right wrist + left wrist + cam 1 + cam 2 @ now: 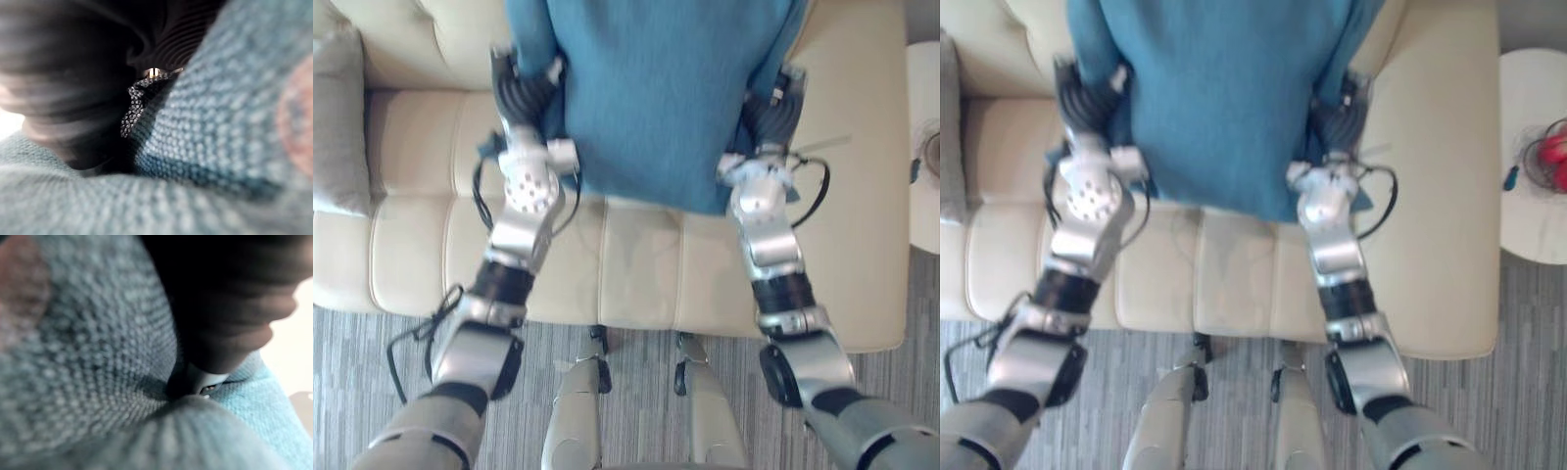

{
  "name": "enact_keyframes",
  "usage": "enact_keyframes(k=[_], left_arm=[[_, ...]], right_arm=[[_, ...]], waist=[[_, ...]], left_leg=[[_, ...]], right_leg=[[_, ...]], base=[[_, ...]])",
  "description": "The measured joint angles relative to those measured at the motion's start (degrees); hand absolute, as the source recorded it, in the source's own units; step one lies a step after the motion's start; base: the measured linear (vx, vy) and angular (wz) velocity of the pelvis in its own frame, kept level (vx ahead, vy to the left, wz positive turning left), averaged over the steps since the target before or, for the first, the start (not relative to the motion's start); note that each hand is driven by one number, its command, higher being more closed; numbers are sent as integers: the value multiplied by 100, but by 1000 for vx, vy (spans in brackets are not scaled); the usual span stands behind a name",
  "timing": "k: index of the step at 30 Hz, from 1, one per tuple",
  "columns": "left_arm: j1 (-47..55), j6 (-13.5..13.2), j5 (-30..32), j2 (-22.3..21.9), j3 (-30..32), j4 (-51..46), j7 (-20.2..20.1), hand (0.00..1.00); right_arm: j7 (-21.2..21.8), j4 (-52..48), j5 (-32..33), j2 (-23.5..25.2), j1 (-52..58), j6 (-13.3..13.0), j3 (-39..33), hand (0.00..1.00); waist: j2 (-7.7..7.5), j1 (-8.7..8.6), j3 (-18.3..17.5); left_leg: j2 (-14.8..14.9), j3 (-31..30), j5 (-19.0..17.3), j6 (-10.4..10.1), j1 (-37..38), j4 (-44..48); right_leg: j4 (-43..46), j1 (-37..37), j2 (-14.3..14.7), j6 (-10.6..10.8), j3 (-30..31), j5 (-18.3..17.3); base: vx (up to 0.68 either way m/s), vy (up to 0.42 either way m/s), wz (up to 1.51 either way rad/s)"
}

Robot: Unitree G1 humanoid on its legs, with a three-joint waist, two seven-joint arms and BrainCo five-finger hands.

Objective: Pick up cushions and gather them together orderly.

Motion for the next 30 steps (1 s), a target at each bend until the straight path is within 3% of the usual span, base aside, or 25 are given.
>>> enact_keyframes(k=[5, 12, 17, 23, 27, 30], left_arm=[[-1018, 65, -16, 16, 367, 1664, 10, 0], [-1017, 195, -180, -261, 868, 2282, -132, 0], [-696, 140, -195, -685, 1074, 2018, -157, 0], [664, 42, -421, -1201, 1086, 924, -240, 0], [1557, 41, -429, -1315, 911, 413, -438, 0], [2044, 33, -481, -1184, 920, 152, -654, 0]], right_arm=[[-126, 1688, 57, -233, -1341, 164, -171, 0], [254, 2351, 297, -397, -1597, 443, -134, 0], [415, 1850, 397, -534, -1486, 444, -96, 0], [428, 747, 502, -494, -178, 433, -109, 0], [496, 66, 500, -482, 820, 351, -132, 0], [713, -162, 501, -458, 1439, 254, -119, 0]], waist=[[61, -160, 287], [68, -134, 461], [96, -125, 669], [95, -47, 669], [89, 28, 656], [88, 116, 656]], left_leg=[[-33, -221, 327, -22, -198, -515], [-43, -235, 530, -100, -498, -837], [7, -248, 561, -120, -512, -905], [27, -190, 553, -124, -164, -830], [28, -199, 448, -166, 189, -816], [80, -198, 441, -172, 354, -823]], right_leg=[[-297, -174, 8, -34, -204, 145], [-525, -505, 17, -43, -242, 242], [-517, -540, 25, -43, -255, 241], [-248, -301, 14, -43, -244, 190], [-18, -27, 8, -37, -243, -118], [43, 100, 58, -31, -247, -152]], base=[[-2, -15, 16], [5, 5, 2], [0, 0, 0], [6, 14, -3], [-6, -3, 6], [-34, -35, -2]])
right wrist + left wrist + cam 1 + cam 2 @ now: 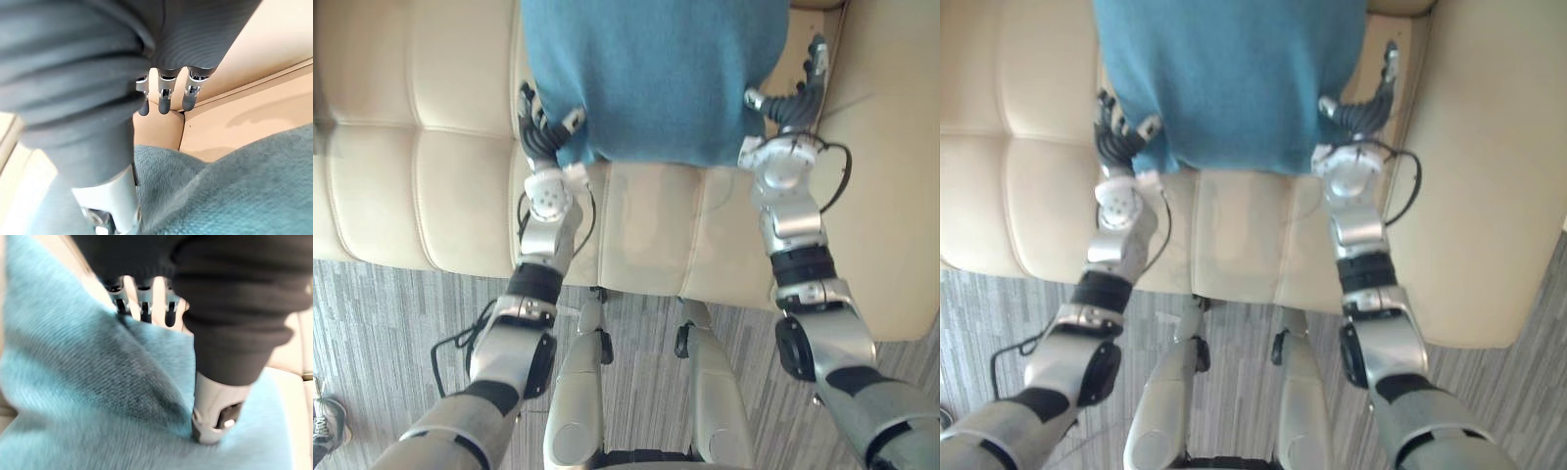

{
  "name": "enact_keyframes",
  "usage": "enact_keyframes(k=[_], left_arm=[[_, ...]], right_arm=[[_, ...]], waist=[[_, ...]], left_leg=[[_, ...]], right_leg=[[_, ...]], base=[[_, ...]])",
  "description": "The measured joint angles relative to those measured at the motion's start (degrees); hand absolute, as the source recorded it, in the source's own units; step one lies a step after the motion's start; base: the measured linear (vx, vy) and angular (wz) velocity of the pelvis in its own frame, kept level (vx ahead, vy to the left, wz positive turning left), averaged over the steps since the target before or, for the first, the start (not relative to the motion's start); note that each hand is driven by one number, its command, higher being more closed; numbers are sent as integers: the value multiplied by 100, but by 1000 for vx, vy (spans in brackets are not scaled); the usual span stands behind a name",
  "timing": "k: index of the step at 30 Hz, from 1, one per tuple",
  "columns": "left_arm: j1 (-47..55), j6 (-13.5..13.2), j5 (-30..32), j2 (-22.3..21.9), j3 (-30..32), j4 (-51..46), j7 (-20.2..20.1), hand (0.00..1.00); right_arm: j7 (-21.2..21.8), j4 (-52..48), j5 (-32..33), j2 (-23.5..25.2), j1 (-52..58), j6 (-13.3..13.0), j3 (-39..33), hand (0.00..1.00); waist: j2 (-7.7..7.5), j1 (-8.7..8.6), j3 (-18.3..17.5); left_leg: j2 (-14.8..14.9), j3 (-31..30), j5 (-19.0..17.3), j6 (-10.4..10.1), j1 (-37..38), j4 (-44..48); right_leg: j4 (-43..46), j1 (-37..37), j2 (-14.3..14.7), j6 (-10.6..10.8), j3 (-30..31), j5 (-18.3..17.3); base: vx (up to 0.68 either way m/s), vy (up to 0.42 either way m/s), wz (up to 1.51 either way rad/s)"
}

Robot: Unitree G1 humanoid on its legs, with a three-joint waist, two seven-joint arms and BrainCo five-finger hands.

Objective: Pick up cushions and gather them together orderly.

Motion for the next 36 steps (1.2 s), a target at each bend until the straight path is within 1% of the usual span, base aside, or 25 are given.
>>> enact_keyframes(k=[2, 3, 5, 6, 8, 9, 11, 12, 13, 14, 16, 18, 20, 21, 23, 25, 30, 32, 33, 36], left_arm=[[409, -7, -94, 194, 8, -188, -171, 0], [535, -7, -100, 264, 34, -234, -224, 0], [1007, -20, -95, 523, 270, -325, -370, 0], [1165, -20, -91, 583, 357, -298, -416, 0], [1677, -14, -80, 653, 570, -142, -601, 0], [1820, -10, -78, 662, 603, -88, -635, 0], [2359, 7, -8, 631, 696, 116, -810, 0], [3131, 18, 83, 471, 784, 269, -993, 0], [3583, 22, 151, 321, 828, 386, -1111, 0], [3767, 22, 178, 250, 871, 467, -1159, 0], [4289, 64, 388, -26, 974, 933, -1376, 0], [4537, 121, 520, -189, 1009, 1302, -1536, 0], [4766, 149, 682, -388, 1040, 1850, -1724, 0], [4812, 167, 755, -424, 1049, 1956, -1752, 0], [4988, 271, 975, -609, 1213, 2486, -1894, 0], [5096, 303, 1101, -708, 1258, 2714, -1966, 0], [5236, 373, 1394, -779, 1686, 2929, -2008, 0], [5232, 382, 1493, -780, 1702, 2994, -2017, 0], [5262, 409, 1601, -777, 1699, 3022, -2041, 0], [5262, 408, 1601, -777, 1699, 3022, -2042, 0]], right_arm=[[260, -158, 6, 24, 700, 0, -2, 0], [312, -195, 6, 35, 878, -9, -2, 0], [560, -385, 13, 47, 1558, -65, -50, 0], [650, -397, 13, 47, 1770, -103, -55, 0], [900, -393, 17, 66, 2452, -122, -67, 0], [958, -392, 17, 102, 2625, -123, -71, 0], [1183, -392, 17, 331, 3178, -128, -135, 0], [1411, -380, 30, 548, 3846, -162, -177, 0], [1558, -331, 67, 650, 4188, -175, -269, 0], [1613, -264, 71, 682, 4340, -190, -291, 0], [1826, 153, 31, 708, 4729, -237, -313, 0], [1957, 544, -12, 764, 4922, -259, -400, 0], [2064, 1198, -69, 972, 5052, -257, -619, 0], [2085, 1335, -135, 1021, 5084, -250, -655, 0], [2139, 1988, -276, 1185, 5229, -238, -761, 0], [2163, 2284, -292, 1284, 5323, -221, -930, 0], [2169, 2847, -257, 1354, 5445, -158, -1305, 0], [2167, 2904, -223, 1351, 5471, -145, -1432, 0], [2167, 3252, -207, 1349, 5368, -67, -1812, 0], [2167, 3253, -207, 1349, 5368, -67, -1812, 0]], waist=[[-3, 38, -3], [-5, 39, -21], [-13, 37, -60], [-9, 17, -152], [-9, 19, -495], [-19, 22, -531], [-39, 21, -741], [-54, 9, -1157], [-58, 11, -1334], [-62, 9, -1405], [-88, -12, -1697], [-103, -25, -1869], [-159, -42, -1999], [-177, -43, -2040], [-227, -50, -2292], [-223, -55, -2402], [-175, -78, -2619], [-168, -87, -2656], [-152, -244, -2678], [-154, -245, -2678]], left_leg=[[16, 5, -12, -5, 303, -17], [21, 12, -27, -4, 377, -16], [31, 53, -133, -3, 702, -8], [34, 61, -144, 2, 728, -3], [79, 78, -201, -30, 826, -19], [91, 80, -205, -24, 911, -19], [122, 175, -294, -37, 1162, -13], [133, 232, -383, -70, 1365, 4], [148, 261, -475, -71, 1580, 13], [154, 281, -519, -88, 1678, 19], [164, 356, -696, -108, 1961, 105], [161, 375, -759, -104, 2132, 108], [157, 398, -836, -113, 2416, 106], [155, 403, -850, -124, 2464, 101], [143, 411, -894, -124, 2652, 40], [128, 427, -899, -124, 2825, -48], [83, 487, -998, -132, 3124, -123], [70, 513, -1014, -145, 3193, -124], [-6, 662, -1149, -103, 3497, -122], [-6, 662, -1149, -103, 3497, -122]], right_leg=[[16, 278, 44, -13, 0, -20], [22, 351, 48, -14, -1, -30], [42, 634, 63, -27, 12, -94], [33, 667, 68, -27, 16, -95], [-56, 780, 101, -23, 28, -96], [-91, 875, 112, -23, 33, -96], [-227, 1163, 159, -32, 54, -104], [-379, 1389, 211, -32, 123, -101], [-449, 1601, 242, -23, 186, -109], [-479, 1704, 249, -4, 197, -123], [-601, 2045, 260, 36, 251, -155], [-635, 2218, 258, 54, 267, -188], [-669, 2505, 252, 59, 278, -250], [-675, 2546, 249, 54, 278, -269], [-717, 2725, 241, 93, 277, -350], [-718, 2826, 233, 107, 278, -390], [-725, 3086, 186, 99, 284, -483], [-726, 3139, 177, 109, 320, -492], [-705, 3320, 130, 155, 468, -550], [-705, 3320, 130, 155, 467, -550]], base=[[-32, -34, -2], [-21, -38, -5], [-12, -60, -10], [-6, -56, -9], [31, -65, -7], [51, -65, -10], [100, -59, -18], [191, -74, -32], [192, -57, -32], [129, -21, -21], [112, -11, -14], [82, -5, -6], [53, 2, -4], [0, 0, 0], [37, -1, 1], [18, 1, 0], [4, 4, -1], [26, 13, -5], [0, 0, 0], [0, 0, 0]])
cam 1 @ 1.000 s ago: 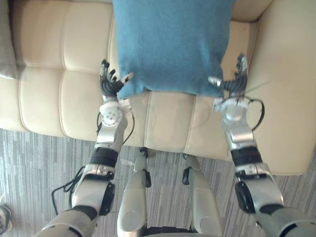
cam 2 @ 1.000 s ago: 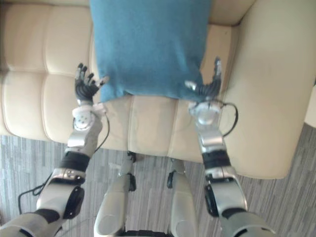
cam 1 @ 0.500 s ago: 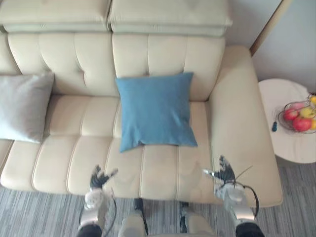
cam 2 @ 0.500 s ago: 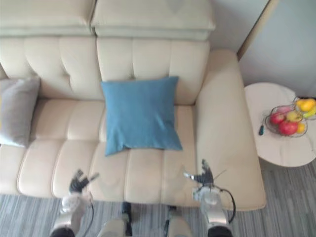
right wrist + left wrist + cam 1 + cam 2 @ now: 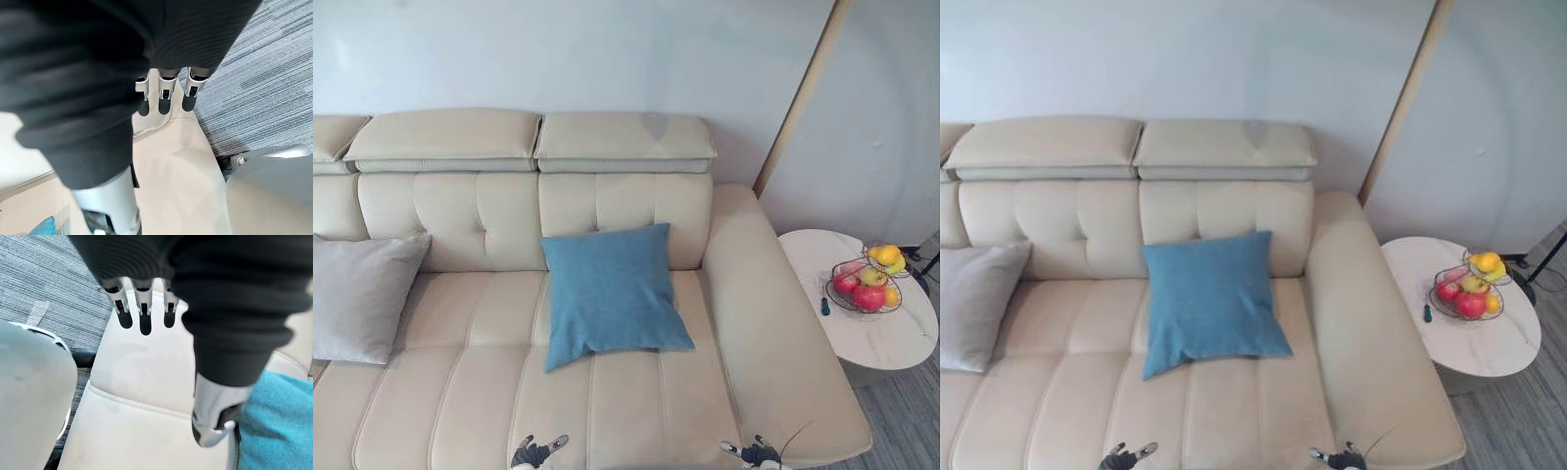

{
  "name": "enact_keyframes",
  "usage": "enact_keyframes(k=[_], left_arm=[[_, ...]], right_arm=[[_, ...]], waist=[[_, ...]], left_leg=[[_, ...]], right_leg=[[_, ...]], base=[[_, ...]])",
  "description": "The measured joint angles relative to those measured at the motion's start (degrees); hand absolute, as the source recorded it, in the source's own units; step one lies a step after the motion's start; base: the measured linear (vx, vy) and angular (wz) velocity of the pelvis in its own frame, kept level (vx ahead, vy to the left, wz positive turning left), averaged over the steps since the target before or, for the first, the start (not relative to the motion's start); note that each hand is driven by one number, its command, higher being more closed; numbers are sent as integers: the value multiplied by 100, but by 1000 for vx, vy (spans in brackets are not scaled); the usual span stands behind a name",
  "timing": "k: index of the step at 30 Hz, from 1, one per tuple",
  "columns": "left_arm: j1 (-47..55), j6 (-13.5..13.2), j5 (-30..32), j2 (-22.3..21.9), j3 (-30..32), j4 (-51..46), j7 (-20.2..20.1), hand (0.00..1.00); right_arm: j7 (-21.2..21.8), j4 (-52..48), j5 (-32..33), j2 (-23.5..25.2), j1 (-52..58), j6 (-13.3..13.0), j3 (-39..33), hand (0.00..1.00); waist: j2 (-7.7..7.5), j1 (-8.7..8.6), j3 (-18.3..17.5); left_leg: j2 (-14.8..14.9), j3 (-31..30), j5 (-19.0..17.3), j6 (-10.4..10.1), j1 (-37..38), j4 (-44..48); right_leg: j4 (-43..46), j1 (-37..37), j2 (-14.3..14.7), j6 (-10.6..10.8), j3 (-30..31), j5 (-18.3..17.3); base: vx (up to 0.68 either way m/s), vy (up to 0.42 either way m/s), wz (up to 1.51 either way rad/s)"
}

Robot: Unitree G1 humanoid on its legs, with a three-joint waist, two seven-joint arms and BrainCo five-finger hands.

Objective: Pick up cushions and gather them together orderly.

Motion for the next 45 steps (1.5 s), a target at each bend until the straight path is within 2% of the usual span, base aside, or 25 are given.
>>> enact_keyframes(k=[10, 13, 15, 19, 20, 21, 22, 23, 24, 25, 26, 27, 28, 29, 30, 31, 32, 34, 36, 38, 39, 41, 42, 43, 45], left_arm=[[-13, -4, -7, -4, -35, -18, 77, 0], [-44, -6, -15, -29, -72, -36, 129, 0], [-180, -7, -15, -29, -72, -36, 204, 0], [-448, 58, -12, 43, -187, -27, 244, 0], [-641, 68, -11, 99, -199, -46, 274, 0], [-787, 95, -10, 58, -176, -25, 299, 0], [-825, 94, -10, 28, -166, -31, 300, 0], [-939, 66, -11, -41, -140, -134, 319, 0], [-972, 64, -11, -31, -172, -177, 324, 0], [-968, 48, -13, 12, -275, -324, 330, 0], [-1015, 61, -14, 91, -280, -408, 329, 0], [-987, 73, -14, 82, -281, -384, 326, 0], [-859, 78, -15, -12, -288, -305, 328, 0], [-784, 57, -17, 87, -341, -384, 357, 0], [-795, 76, -19, 130, -363, -377, 354, 0], [-785, 80, -38, 229, -416, -396, 350, 0], [-758, 93, -119, 190, -462, -344, 356, 0], [-656, 94, -152, 125, -598, -327, 351, 0], [-593, 78, -246, 129, -720, -300, 362, 0], [-589, 46, -253, 139, -848, -252, 351, 0], [-593, 44, -250, 132, -910, -242, 349, 0], [-588, 49, -253, 127, -906, -223, 341, 0], [-587, 48, -250, 117, -903, -211, 342, 0], [-573, 50, -255, 84, -890, -140, 339, 0], [-523, 59, -258, -56, -747, -131, 340, 0]], right_arm=[[-121, 12, 98, 37, 12, 31, 15, 0], [-170, -8, 91, 114, -38, 70, 96, 0], [-195, -31, 78, 188, -165, 91, 270, 0], [-224, -208, -33, 274, -275, 125, 507, 0], [-244, -292, -49, 276, -291, 131, 626, 0], [-263, -316, -67, 225, -513, 120, 839, 0], [-277, -332, -70, 188, -533, 122, 861, 0], [-314, -370, -76, 136, -599, 131, 879, 0], [-325, -370, -80, 155, -556, 131, 891, 0], [-330, -355, -103, 192, -474, 129, 922, 0], [-323, -227, -181, 230, -511, 92, 990, 0], [-327, -193, -198, 217, -540, 73, 1073, 0], [-326, -128, -245, 37, -731, 61, 1081, 0], [-330, -6, -257, 35, -906, 69, 1110, 0], [-333, 30, -259, 30, -923, 69, 1123, 0], [-337, 67, -264, 15, -1040, 71, 1145, 0], [-357, 33, -270, -85, -1249, 65, 1166, 0], [-411, 2, -294, -178, -1302, 68, 1168, 0], [-442, 28, -306, -233, -1197, 79, 1164, 0], [-451, 38, -307, -281, -1102, 86, 1110, 0], [-461, 44, -330, -298, -1045, 96, 1052, 0], [-467, 46, -369, -315, -967, 96, 928, 0], [-471, 45, -399, -317, -926, 97, 853, 0], [-493, 45, -426, -327, -854, 99, 832, 0], [-492, 40, -433, -279, -759, 107, 736, 0]], waist=[[-37, -3, 39], [-72, 27, 185], [-89, 147, 344], [-161, 139, 540], [-292, 146, 597], [-235, 182, 735], [-170, 198, 740], [-91, 182, 818], [-128, 137, 827], [-259, 117, 828], [-465, 82, 837], [-441, 113, 769], [-90, 193, 683], [-280, 186, 778], [-332, 174, 793], [-406, 243, 825], [-140, 257, 952], [106, 208, 1126], [167, 201, 1154], [170, 133, 1143], [182, 106, 1152], [184, 107, 1132], [162, 109, 1139], [234, 110, 1100], [332, 97, 1026]], left_leg=[[43, 80, -8, -12, 85, 3], [126, 388, -114, -41, 161, 161], [248, 892, -318, -102, 165, 459], [503, 1422, -557, -184, -161, 1011], [542, 1640, -595, -80, -374, 1268], [624, 1793, -611, 369, -597, 1486], [707, 1806, -611, 519, -625, 1470], [762, 1894, -550, 408, -494, 1361], [709, 1847, -530, 376, -484, 1414], [609, 1717, -528, 368, -505, 1639], [558, 1643, -624, 325, -810, 2187], [455, 1430, -755, 294, -976, 2157], [275, 1083, -430, 565, -1060, 1542], [42, 1255, -214, 464, -940, 1413], [5, 1253, -216, 465, -998, 1466], [45, 1275, -228, 447, -1222, 1669], [294, 1232, -219, 405, -1435, 1841], [521, 1127, -139, 314, -1410, 1854], [611, 1107, 62, 243, -1331, 1731], [518, 754, 244, 164, -1396, 1617], [522, 517, 109, 237, -1463, 1787], [489, 463, -281, 300, -1445, 2275], [419, 377, -517, 230, -1380, 2557], [298, 129, -810, 75, -1219, 2686], [156, -18, -918, 23, -1022, 2309]], right_leg=[[-12, 75, 26, -9, -55, 11], [0, 39, 91, -50, 12, 57], [246, -249, -41, -145, -591, -17], [511, -770, 77, -190, -561, 238], [552, -997, 114, -205, -564, 547], [283, -1080, 208, 49, -589, 1088], [115, -1041, 221, 195, -619, 1297], [1797, -1368, 3, -216, -1112, -132], [2529, -1435, -220, -353, -1275, -614], [3513, -1435, -633, -250, -1437, -1059], [3744, -1509, -736, -165, -1519, -996], [3479, -1469, -702, -59, -1429, -951], [3155, -1122, -449, 0, -1168, -1174], [4028, -994, -745, 81, -1067, -1720], [3739, -796, -768, 167, -996, -1917], [3056, -630, -676, 118, -1067, -2091], [2420, -410, -365, -120, -1194, -1860], [1872, -106, -68, -188, -1256, -1488], [1792, -53, 34, -268, -1355, -1390], [1803, -162, -11, -345, -1445, -1351], [1801, -267, -25, -452, -1443, -1283], [1787, -379, -107, -462, -1327, -1173], [1761, -435, -157, -419, -1224, -1106], [1677, -483, -185, -369, -1085, -998], [1535, -533, -131, -193, -889, -804]], base=[[-1, -1, -2], [-42, -14, -46], [-79, -16, -118], [-53, -64, -91], [-86, -84, -92], [-98, -69, -98], [-95, -18, -70], [-43, -8, -14], [21, -63, 36], [-57, -130, 79], [-129, -136, 60], [-285, -51, 13], [-199, -21, -8], [-113, -3, -1], [-65, -120, -1], [-161, -162, -17], [-196, -163, -26], [-194, -55, -9], [-229, -58, 9], [-202, -35, 12], [-169, 24, -4], [-95, 79, -26], [-91, 156, -43], [-85, 181, -47], [-89, 220, -47]])
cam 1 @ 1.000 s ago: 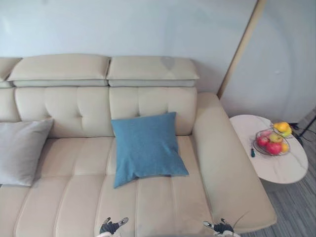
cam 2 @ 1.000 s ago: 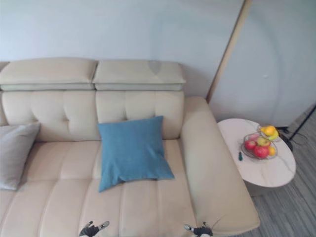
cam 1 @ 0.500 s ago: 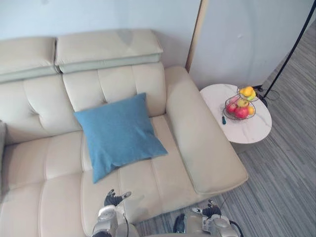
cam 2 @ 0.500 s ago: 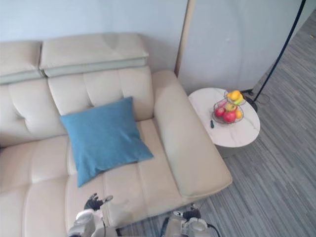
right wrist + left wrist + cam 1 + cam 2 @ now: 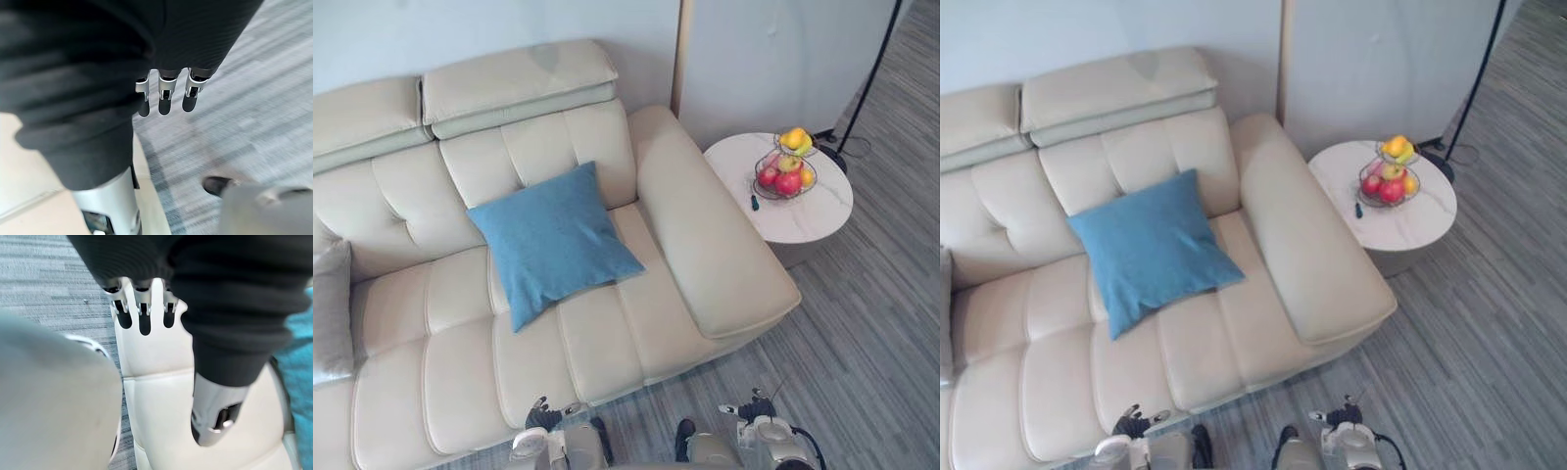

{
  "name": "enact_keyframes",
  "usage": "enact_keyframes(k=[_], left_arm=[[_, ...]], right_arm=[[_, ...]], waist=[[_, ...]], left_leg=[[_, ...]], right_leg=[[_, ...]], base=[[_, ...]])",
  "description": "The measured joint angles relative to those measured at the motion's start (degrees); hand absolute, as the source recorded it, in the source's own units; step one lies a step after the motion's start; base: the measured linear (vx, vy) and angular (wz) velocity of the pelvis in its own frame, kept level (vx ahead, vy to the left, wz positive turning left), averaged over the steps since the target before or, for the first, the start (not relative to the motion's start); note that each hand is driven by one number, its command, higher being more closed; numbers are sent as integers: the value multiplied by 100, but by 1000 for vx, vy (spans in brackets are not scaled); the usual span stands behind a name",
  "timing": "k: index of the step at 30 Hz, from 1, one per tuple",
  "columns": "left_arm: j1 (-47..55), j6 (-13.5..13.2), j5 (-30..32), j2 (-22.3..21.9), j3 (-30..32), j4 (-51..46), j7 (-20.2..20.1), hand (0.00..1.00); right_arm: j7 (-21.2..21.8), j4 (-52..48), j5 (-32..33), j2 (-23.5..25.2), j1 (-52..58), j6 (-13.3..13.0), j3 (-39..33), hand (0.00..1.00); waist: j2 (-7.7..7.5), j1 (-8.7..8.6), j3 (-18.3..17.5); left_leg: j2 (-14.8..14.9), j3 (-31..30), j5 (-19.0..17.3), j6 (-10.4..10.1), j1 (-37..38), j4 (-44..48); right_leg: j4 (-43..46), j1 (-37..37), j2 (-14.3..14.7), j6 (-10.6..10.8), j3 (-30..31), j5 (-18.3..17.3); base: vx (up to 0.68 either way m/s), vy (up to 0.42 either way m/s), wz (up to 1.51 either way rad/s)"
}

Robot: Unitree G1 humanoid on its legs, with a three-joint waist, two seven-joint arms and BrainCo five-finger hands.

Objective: Pick up cushions and gather them together orderly.

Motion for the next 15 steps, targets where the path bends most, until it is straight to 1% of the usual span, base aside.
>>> enact_keyframes(k=[1, 2, 3, 4, 5, 8, 10, 12, 13, 14, 15], left_arm=[[27, -2, -2, 4, -3, -2, 0, 0], [75, 1, -2, 36, -6, -2, -9, 0], [115, 7, -2, 56, -1, 2, -5, 0], [122, 15, -2, 65, -4, 6, -8, 0], [127, 25, 0, 67, -5, 15, -9, 0], [135, 25, 12, 40, -2, 16, -6, 0], [170, 22, 17, 31, 31, 4, -5, 0], [172, 24, 23, 11, 81, 2, -4, 0], [168, 27, 28, 9, 111, 2, -10, 0], [169, 28, 38, -7, 205, 1, -15, 0], [168, 28, 42, -11, 240, 1, -16, 0]], right_arm=[[3, -1, 0, 48, 43, -1, -4, 0], [32, 4, 7, 159, 132, 7, -73, 0], [54, -27, 12, 239, 170, 18, -195, 0], [55, -30, 14, 261, 180, 20, -239, 0], [55, -36, 16, 283, 237, 31, -322, 0], [55, -59, 19, 289, 284, 33, -325, 0], [55, -74, 23, 325, 297, 33, -324, 0], [55, -100, 49, 401, 295, 32, -323, 0], [58, -117, 71, 405, 301, 30, -322, 0], [56, -131, 87, 440, 302, 33, -318, 0], [57, -145, 86, 475, 303, 35, -313, 0]], waist=[[-9, -17, -40], [-71, -68, -116], [-137, -133, -168], [-151, -148, -177], [-165, -170, -190], [-173, -173, -215], [-180, -163, -225], [-188, -165, -225], [-199, -166, -233], [-219, -162, -246], [-231, -164, -250]], left_leg=[[-55, -8, -1, 4, 71, -218], [-196, 28, 151, 181, 232, -723], [-321, 48, 331, 260, 327, -1079], [-359, 42, 383, 273, 352, -1174], [-441, 37, 491, 321, 418, -1343], [-499, 66, 587, 384, 520, -1497], [-489, 198, 591, 371, 597, -1538], [-439, 406, 529, 301, 701, -1529], [-406, 534, 492, 274, 727, -1505], [-341, 824, 442, 221, 794, -1504], [-312, 939, 417, 202, 808, -1490]], right_leg=[[-91, 4, -16, 27, 18, 76], [-292, 18, -74, 90, 30, 246], [-461, 39, -139, 104, 12, 413], [-497, 55, -157, 90, 12, 446], [-563, 92, -210, 139, 9, 523], [-601, 100, -244, 138, 22, 557], [-588, 97, -226, 131, 103, 555], [-562, 63, -139, 105, 324, 565], [-560, 30, -99, 82, 431, 574], [-551, -67, 15, 19, 685, 612], [-549, -115, 53, -14, 758, 620]], base=[[-86, 228, -27], [-65, 163, -6], [-58, 154, -2], [-54, 114, 2], [-36, 80, 5], [-72, 64, 1], [-57, 22, -22], [-35, 3, -53], [-11, -8, -88], [-7, -10, -91], [1, -13, -117]])
